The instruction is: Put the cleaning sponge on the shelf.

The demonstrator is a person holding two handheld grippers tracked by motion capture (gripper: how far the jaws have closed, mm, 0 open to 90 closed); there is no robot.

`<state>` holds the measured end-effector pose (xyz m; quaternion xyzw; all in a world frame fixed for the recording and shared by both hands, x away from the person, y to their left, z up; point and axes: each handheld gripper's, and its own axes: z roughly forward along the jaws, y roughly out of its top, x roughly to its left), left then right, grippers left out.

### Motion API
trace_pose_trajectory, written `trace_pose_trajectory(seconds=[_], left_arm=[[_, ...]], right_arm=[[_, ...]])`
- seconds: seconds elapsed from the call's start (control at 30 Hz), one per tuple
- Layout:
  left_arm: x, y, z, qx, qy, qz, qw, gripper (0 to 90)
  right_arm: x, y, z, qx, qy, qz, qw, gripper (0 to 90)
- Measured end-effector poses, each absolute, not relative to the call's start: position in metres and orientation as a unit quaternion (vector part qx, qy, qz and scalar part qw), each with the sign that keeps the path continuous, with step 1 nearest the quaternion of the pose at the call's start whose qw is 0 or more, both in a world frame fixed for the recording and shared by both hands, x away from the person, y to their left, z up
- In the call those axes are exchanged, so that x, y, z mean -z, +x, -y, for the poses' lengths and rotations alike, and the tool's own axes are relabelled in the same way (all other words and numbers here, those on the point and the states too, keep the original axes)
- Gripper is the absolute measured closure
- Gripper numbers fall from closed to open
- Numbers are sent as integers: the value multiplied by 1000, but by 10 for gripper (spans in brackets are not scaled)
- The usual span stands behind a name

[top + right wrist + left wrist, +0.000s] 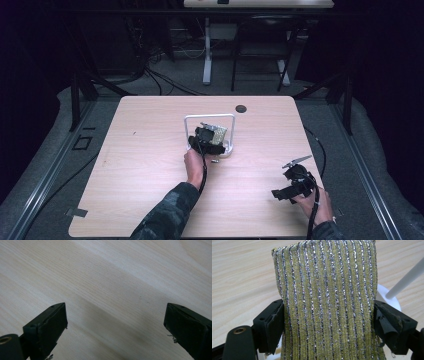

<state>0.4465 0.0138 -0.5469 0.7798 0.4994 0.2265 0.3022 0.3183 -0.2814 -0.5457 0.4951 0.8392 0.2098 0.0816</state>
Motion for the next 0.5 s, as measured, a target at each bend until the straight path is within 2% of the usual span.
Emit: trace_pose_trajectory(seconds=[0.5], left_arm=[[547, 452, -11, -231, 784, -495, 295, 116]], right_arm=[[546, 317, 280, -208, 488, -844, 84, 44]])
